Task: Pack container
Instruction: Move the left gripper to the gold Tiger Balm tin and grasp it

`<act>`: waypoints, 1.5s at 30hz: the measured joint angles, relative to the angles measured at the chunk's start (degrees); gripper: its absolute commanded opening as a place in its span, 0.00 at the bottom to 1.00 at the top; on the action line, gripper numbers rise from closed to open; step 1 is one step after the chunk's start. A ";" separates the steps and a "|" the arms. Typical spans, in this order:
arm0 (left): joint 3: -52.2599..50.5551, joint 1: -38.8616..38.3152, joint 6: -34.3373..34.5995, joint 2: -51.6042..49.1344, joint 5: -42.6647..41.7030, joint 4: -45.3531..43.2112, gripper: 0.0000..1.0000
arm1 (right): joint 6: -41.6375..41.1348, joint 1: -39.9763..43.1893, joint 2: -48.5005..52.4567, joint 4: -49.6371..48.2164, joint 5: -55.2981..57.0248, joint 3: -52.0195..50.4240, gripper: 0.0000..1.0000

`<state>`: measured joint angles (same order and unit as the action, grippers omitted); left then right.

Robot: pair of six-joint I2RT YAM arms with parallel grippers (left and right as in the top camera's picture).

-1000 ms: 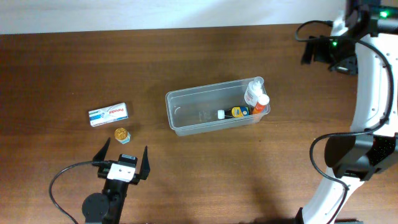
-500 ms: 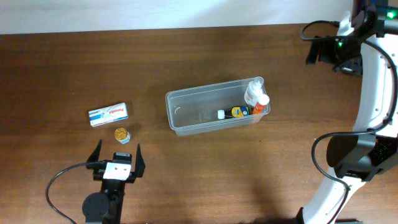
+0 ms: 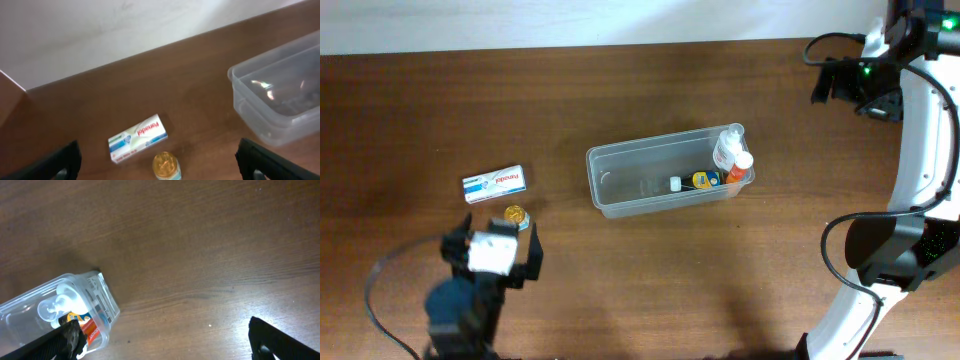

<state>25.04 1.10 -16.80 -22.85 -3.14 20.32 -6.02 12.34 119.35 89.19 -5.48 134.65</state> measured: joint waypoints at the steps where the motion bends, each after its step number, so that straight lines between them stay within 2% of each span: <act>1: 3.80 0.24 0.42 -4.26 -0.13 1.66 1.00 | -0.02 0.00 -0.02 0.02 -0.02 0.00 0.98; 6: 18.88 0.55 2.25 -24.63 -1.62 12.41 0.99 | 0.02 0.00 -0.02 0.07 -0.02 0.00 0.98; 9: 24.48 0.55 2.89 -35.65 -4.31 16.72 1.00 | -0.04 0.00 -0.02 0.04 -0.02 0.00 0.98; 19: 26.51 0.55 3.39 -57.11 -11.67 16.72 1.00 | -0.07 0.00 -0.02 0.04 -0.02 0.00 0.99; 25: 26.51 0.83 6.54 -61.05 -11.17 15.08 0.99 | -0.04 0.00 -0.02 0.04 -0.02 0.00 0.98; 30: 26.51 0.96 11.43 -61.07 -4.50 15.30 0.99 | 0.00 0.00 -0.02 0.04 -0.02 0.00 0.98; 31: 26.53 0.96 12.39 -61.07 -2.97 15.30 0.98 | -0.04 0.00 -0.02 0.04 -0.02 0.00 0.98; 35: 26.53 0.96 14.99 -61.09 1.25 15.52 0.80 | -0.02 0.00 -0.02 0.04 -0.02 0.00 0.99; 45: 26.60 0.96 16.65 -66.75 3.89 15.32 0.73 | -0.04 0.00 -0.02 0.04 -0.02 0.00 0.98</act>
<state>51.64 2.07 -0.14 -89.60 0.75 35.64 -6.07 12.34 119.33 89.23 -5.50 134.65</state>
